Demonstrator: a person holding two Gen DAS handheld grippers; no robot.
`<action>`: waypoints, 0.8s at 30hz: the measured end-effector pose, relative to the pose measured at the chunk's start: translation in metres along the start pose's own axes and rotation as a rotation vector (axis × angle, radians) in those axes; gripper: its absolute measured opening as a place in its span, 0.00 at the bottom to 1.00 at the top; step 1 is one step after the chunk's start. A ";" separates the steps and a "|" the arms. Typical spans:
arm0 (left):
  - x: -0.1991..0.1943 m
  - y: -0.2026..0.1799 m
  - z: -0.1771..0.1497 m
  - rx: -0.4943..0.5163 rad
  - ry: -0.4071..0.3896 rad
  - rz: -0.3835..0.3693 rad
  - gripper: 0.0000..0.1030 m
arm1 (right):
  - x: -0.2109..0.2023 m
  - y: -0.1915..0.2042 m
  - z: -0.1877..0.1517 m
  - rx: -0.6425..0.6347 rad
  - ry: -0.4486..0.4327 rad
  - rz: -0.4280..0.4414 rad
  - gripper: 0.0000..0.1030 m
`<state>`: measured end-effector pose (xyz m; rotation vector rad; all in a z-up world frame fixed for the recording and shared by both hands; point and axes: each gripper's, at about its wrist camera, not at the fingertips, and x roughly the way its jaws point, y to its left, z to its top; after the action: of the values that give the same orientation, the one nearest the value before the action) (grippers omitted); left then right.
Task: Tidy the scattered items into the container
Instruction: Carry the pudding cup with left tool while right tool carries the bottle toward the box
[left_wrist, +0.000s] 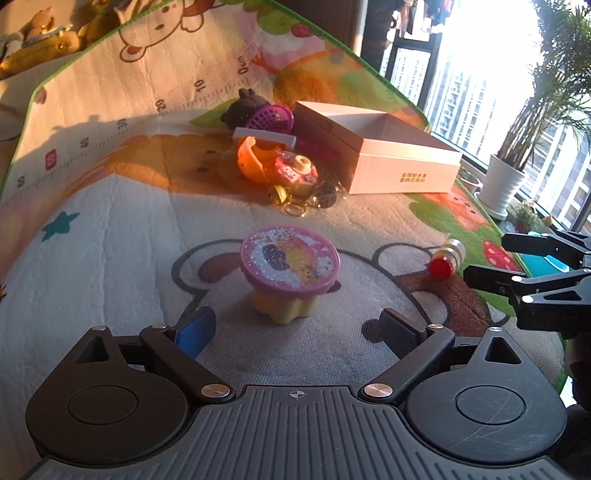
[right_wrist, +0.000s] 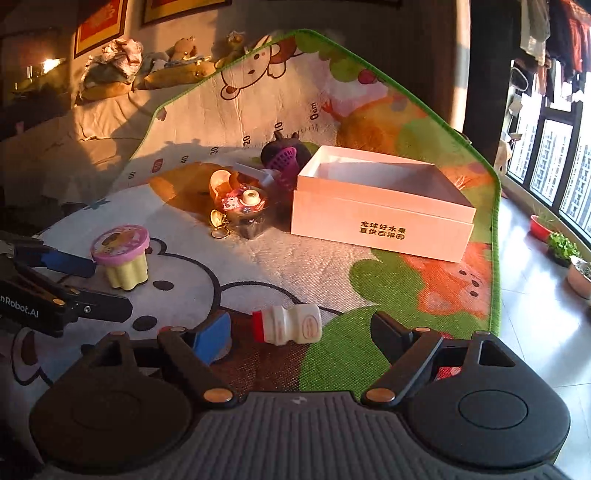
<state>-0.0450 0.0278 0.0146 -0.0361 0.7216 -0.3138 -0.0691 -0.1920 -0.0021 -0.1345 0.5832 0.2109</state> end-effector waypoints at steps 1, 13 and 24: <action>0.000 0.000 -0.001 -0.001 -0.001 -0.001 0.95 | 0.004 0.000 0.001 0.003 0.004 0.000 0.81; -0.002 0.006 0.002 -0.054 -0.008 -0.013 0.95 | 0.017 -0.002 -0.003 0.047 0.069 0.040 0.43; 0.011 -0.004 0.017 -0.003 -0.057 0.029 0.95 | 0.017 -0.003 -0.004 0.049 0.067 0.047 0.43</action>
<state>-0.0269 0.0198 0.0212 -0.0378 0.6652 -0.2830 -0.0564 -0.1926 -0.0150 -0.0806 0.6582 0.2381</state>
